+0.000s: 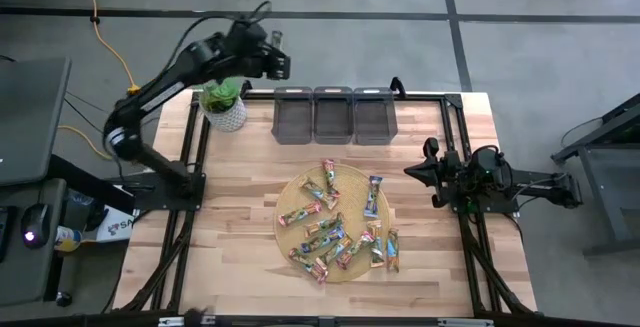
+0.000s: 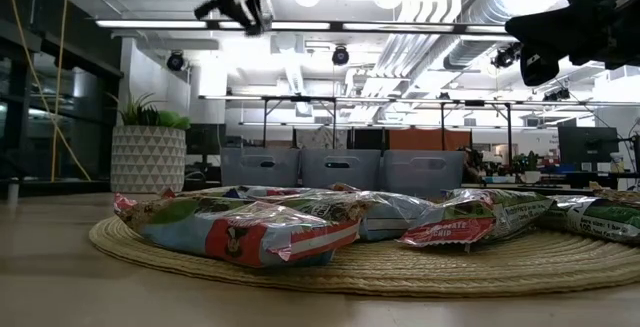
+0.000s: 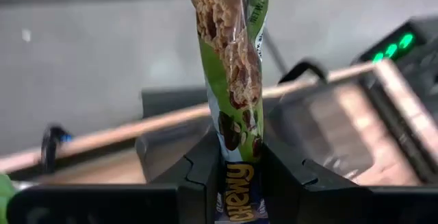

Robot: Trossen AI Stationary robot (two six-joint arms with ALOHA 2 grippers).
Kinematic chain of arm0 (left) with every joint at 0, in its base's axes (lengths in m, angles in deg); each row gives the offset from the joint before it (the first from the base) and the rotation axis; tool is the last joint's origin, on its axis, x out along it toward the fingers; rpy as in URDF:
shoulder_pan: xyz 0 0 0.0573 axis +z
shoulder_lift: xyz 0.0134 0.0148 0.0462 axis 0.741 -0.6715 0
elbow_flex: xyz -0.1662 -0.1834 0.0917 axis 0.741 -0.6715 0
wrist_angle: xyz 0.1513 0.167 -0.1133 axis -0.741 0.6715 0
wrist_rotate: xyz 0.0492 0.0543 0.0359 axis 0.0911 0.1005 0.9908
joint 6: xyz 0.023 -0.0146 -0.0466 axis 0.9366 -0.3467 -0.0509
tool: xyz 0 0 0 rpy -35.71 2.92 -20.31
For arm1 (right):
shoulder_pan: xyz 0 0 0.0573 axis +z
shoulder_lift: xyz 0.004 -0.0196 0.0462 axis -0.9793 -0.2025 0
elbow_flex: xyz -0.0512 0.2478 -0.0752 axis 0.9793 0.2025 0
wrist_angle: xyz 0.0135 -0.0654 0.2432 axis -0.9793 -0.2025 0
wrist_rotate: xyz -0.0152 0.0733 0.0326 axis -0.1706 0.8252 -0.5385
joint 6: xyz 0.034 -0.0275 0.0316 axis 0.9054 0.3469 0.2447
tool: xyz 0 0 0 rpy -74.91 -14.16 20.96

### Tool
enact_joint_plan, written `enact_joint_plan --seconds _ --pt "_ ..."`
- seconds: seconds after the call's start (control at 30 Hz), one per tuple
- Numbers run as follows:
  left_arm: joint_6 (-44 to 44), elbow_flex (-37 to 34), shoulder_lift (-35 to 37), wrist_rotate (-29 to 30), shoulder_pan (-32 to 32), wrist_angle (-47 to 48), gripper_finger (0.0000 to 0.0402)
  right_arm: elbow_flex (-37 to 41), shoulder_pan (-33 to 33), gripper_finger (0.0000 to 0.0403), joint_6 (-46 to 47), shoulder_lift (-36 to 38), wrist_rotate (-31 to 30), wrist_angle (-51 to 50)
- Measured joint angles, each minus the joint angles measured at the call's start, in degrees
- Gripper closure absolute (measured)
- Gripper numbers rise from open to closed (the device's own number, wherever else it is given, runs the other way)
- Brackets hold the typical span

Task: Pick and place Granola Bars by type
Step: Put the blue granola bar into the left black bin

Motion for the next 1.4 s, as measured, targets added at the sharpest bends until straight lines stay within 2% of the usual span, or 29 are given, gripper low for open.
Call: enact_joint_plan --seconds 0.17,0.37,0.53,0.77,1.17,1.4 --pt "-2.24 0.61 -8.78 -7.25 2.02 3.47 0.0319 0.00 -0.01 0.0402 0.00 0.00 0.02 -0.02" --pt "-4.65 0.61 -18.01 -8.02 1.09 5.43 0.0319 0.00 0.00 0.0402 0.00 0.00 0.02 0.00" --pt "-7.86 0.52 -22.86 -7.49 -0.51 7.11 0.0319 0.00 -0.01 0.0402 0.00 0.00 0.02 0.00" --pt "-13.61 -4.82 -23.65 -4.24 -1.50 5.79 0.0319 0.00 -0.01 0.0402 0.00 -0.02 0.02 -0.10" --pt "-15.45 -13.43 -23.59 -4.78 -0.79 -4.49 0.0318 0.00 0.00 0.0402 0.00 -0.02 0.02 -0.04" --pt "-18.24 -16.94 -23.56 -4.60 -0.20 -5.68 0.0306 0.00 0.01 0.0402 0.00 -0.02 0.02 -0.06"
